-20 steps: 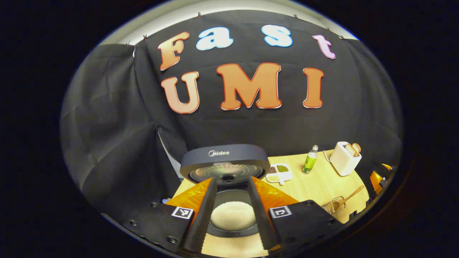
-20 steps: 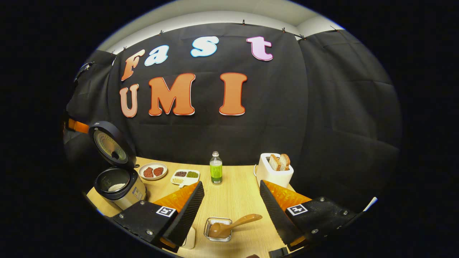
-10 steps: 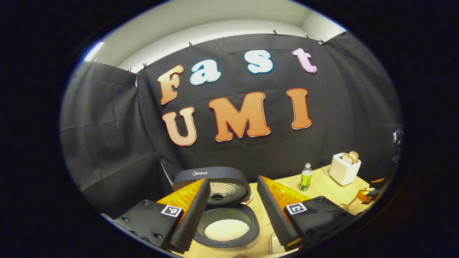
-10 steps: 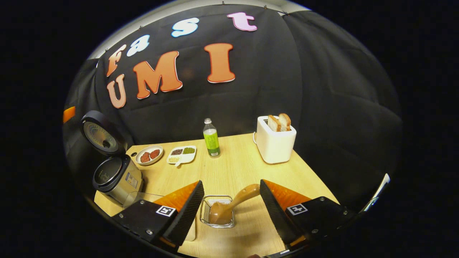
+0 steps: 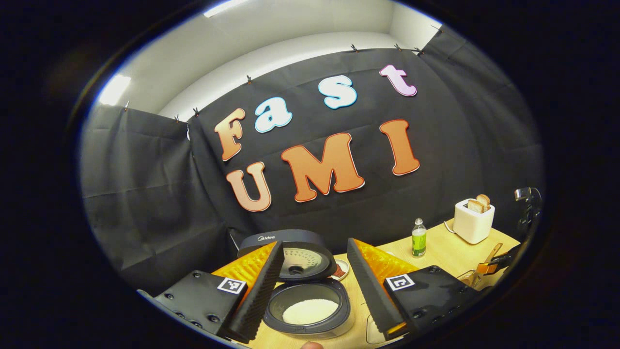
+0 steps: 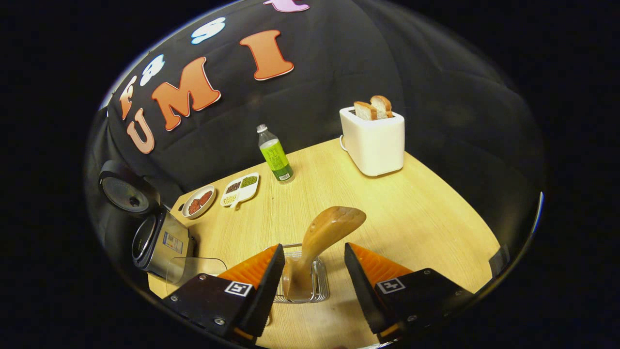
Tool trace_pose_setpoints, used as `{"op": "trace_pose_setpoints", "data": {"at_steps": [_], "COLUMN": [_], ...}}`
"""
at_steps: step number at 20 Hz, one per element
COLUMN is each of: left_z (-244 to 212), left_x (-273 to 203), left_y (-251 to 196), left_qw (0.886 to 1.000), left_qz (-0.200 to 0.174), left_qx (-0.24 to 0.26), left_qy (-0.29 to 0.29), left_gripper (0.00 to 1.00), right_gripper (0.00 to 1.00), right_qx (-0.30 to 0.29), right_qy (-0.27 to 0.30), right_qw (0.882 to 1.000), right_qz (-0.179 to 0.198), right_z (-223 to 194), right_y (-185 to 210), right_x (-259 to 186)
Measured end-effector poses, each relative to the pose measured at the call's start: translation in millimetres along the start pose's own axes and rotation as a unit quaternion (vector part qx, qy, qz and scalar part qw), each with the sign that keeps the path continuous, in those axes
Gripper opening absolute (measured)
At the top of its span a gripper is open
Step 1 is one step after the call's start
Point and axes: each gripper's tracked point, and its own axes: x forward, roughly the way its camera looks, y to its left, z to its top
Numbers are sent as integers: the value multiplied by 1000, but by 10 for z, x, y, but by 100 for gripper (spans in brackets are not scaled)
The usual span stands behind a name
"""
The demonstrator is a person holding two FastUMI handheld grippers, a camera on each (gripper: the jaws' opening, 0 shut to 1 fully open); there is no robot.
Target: Close the left gripper, press the button to open the rice cooker; take a wooden spoon from the chopstick holder with the right hand, scoop a spoonful of rice and pour it into the rice cooker, then put the wooden spoon back into the chopstick holder.
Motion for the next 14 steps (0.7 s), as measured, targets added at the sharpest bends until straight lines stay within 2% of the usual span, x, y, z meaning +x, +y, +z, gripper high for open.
{"op": "trace_pose_setpoints", "data": {"at_steps": [3,4,7,8,9,10,12,14], "left_z": [-45,-68,-132,-155,-176,-173,-174,-187], "left_x": [-65,-102,-155,-148,-137,-108,-47,-14], "left_y": [-80,-119,-134,-117,-92,-60,23,41], "left_qw": [1000,1000,1000,999,999,999,1000,1000], "left_qz": [13,12,9,8,6,6,3,-5], "left_qx": [5,5,9,9,5,2,1,1], "left_qy": [17,21,28,31,33,33,28,23], "left_gripper": [99,99,100,92,99,92,92,100], "right_gripper": [63,61,47,44,37,35,26,23], "right_qx": [15,14,6,7,10,14,18,33], "right_qy": [11,16,23,29,29,26,22,25], "right_qw": [1000,1000,1000,1000,1000,1000,1000,999], "right_qz": [16,16,8,10,8,6,-6,-11], "right_z": [-11,-29,-62,-83,-82,-67,-77,-85], "right_y": [64,57,26,36,43,56,64,105], "right_x": [126,179,283,300,305,316,321,288]}}
